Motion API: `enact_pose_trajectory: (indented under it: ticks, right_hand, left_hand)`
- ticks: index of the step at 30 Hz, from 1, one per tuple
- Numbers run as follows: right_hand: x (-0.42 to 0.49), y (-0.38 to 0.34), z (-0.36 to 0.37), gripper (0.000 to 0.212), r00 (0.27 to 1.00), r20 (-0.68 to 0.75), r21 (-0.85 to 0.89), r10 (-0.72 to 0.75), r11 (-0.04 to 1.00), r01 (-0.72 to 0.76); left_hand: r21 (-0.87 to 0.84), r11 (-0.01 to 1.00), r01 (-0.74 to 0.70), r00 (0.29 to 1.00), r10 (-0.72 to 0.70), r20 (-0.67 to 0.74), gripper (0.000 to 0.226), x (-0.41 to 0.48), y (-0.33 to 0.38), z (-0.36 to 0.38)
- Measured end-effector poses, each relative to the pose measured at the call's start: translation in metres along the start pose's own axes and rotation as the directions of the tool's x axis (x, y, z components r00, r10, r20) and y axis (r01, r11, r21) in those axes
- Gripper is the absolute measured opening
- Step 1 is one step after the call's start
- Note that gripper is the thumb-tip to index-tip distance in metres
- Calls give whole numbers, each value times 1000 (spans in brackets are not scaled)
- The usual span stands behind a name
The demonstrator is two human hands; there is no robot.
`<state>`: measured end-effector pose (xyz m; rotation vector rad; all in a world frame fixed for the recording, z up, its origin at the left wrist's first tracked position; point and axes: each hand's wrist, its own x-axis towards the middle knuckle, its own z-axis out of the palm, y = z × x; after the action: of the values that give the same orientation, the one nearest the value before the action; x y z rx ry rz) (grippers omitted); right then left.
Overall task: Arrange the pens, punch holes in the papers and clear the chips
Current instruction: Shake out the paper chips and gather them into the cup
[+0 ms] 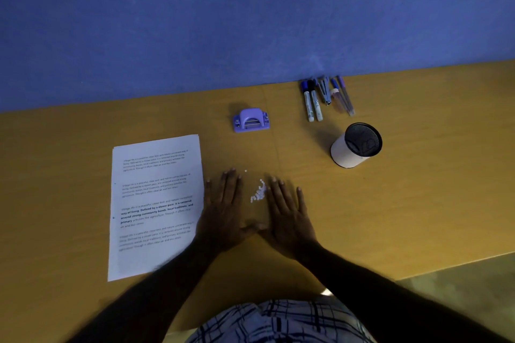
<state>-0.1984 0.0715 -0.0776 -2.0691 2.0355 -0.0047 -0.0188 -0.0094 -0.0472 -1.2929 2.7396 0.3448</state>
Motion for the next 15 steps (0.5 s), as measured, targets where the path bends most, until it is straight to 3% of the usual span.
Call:
enact_pose_trajectory:
  ticks: [7, 15]
  right_hand:
    - [45, 1, -11, 92, 1000, 22, 18, -7, 1000, 7]
    - [114, 22, -36, 79, 931, 147, -52, -334, 937, 344]
  left_hand:
    - [116, 991, 72, 997, -73, 1, 111, -16, -28, -6]
    - [93, 981, 168, 986, -165, -40, 107, -25, -30, -3]
